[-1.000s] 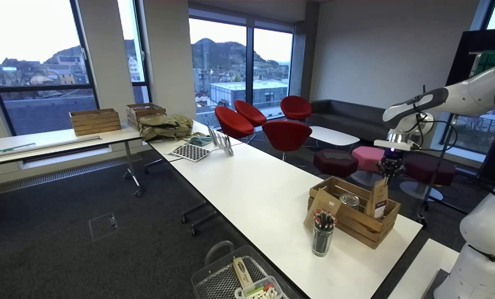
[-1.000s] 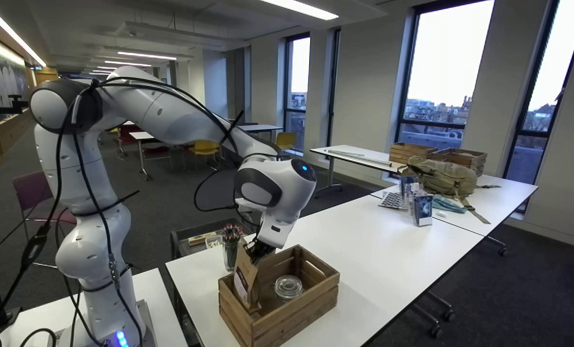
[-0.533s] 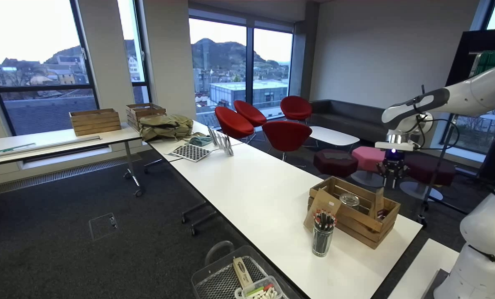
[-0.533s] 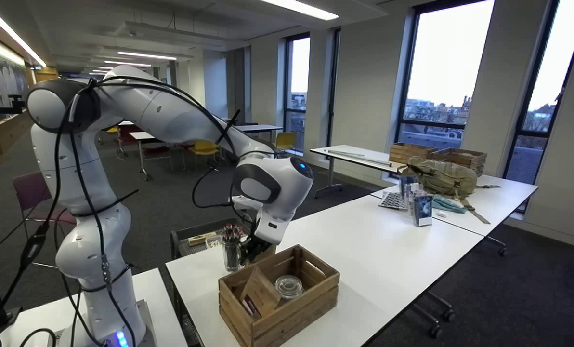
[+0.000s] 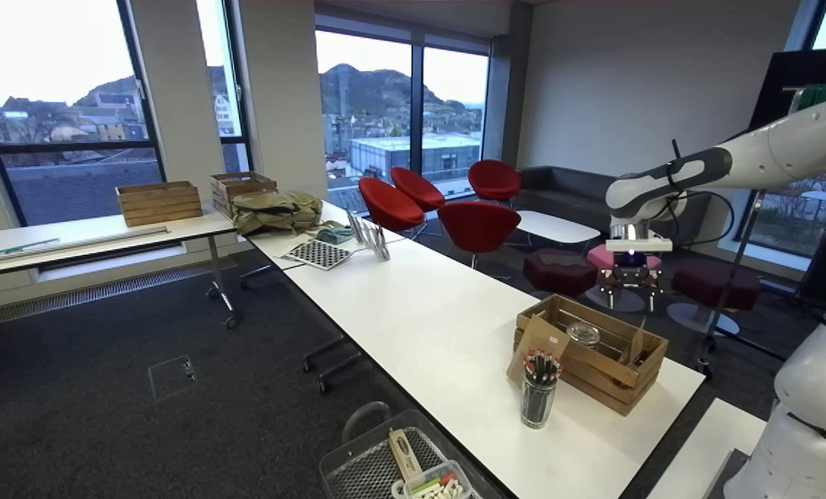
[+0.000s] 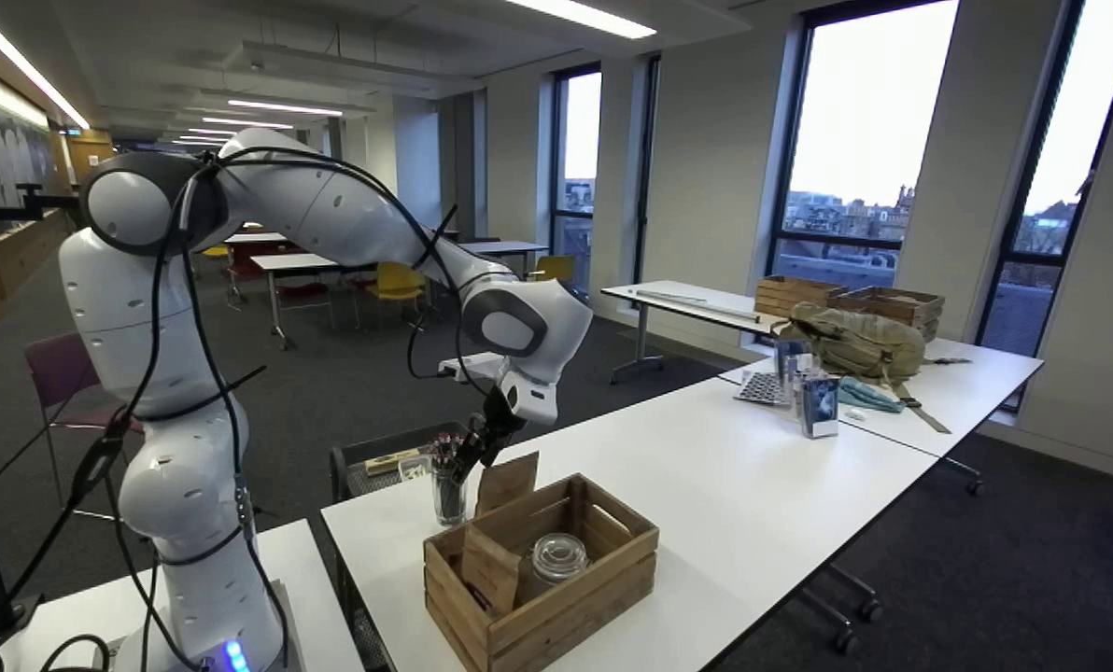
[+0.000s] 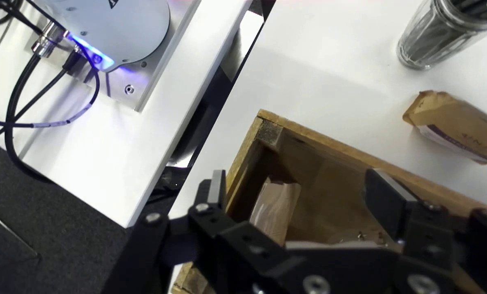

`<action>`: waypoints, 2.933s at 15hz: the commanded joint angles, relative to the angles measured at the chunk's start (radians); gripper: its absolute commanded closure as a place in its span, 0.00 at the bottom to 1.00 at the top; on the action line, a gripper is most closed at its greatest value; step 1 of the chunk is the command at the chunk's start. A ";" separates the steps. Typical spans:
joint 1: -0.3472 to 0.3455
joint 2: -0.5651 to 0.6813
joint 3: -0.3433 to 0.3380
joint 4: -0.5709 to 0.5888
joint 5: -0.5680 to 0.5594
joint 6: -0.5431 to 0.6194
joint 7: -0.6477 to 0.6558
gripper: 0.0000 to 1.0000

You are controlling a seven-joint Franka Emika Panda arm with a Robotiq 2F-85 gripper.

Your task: Remove the brown bags from the box then put them back inside

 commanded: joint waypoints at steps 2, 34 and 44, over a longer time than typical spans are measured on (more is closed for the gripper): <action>0.067 0.030 0.062 0.114 -0.054 -0.087 -0.101 0.00; 0.168 0.114 0.078 0.157 -0.072 0.386 -1.235 0.00; 0.171 0.157 0.081 0.183 -0.018 0.325 -1.189 0.00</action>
